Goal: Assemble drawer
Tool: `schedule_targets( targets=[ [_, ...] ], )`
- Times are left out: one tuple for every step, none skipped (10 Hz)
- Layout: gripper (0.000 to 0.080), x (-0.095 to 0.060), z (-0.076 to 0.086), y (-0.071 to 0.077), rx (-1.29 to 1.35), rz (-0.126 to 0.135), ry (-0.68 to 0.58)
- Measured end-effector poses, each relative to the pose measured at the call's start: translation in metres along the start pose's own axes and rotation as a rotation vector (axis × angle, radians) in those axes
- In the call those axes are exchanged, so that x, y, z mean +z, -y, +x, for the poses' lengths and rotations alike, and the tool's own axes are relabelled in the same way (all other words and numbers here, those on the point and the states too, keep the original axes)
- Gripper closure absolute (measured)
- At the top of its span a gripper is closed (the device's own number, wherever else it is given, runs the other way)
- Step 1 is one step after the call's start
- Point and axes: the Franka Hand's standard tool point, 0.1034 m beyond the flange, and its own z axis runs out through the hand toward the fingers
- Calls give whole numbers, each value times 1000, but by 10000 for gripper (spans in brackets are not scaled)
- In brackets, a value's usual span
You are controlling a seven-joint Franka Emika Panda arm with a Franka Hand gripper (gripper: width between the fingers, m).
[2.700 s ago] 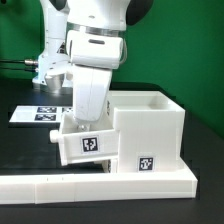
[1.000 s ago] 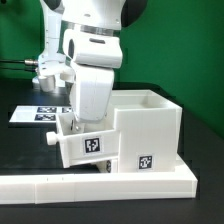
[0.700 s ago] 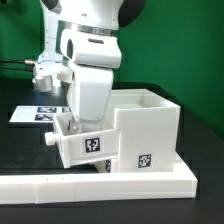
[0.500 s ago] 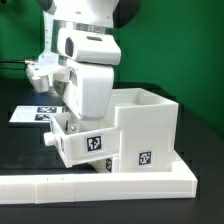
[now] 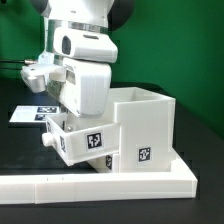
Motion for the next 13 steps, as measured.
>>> schedule_targets(
  targets=[
    [755, 0, -1, 0, -9, -1, 1],
    [755, 0, -5, 0, -45, -1, 5],
    [755, 0, -7, -2, -95, -3, 11],
    [755, 0, -7, -3, -95, -13, 10],
    [755, 1, -7, -3, -92, -27, 9],
    [755, 0, -7, -3, -92, -37, 8],
    [755, 1, -7, -2, -87, -53, 6],
    [755, 1, -7, -2, -78, -53, 5],
    [755, 2, -7, -2, -76, -71, 3],
    [755, 2, -8, -2, -59, -73, 1],
    [755, 2, -10, -1, -48, -71, 1],
    [755, 2, -10, -1, -49, -71, 1],
    [755, 2, -10, -1, -49, -71, 1]
  ],
)
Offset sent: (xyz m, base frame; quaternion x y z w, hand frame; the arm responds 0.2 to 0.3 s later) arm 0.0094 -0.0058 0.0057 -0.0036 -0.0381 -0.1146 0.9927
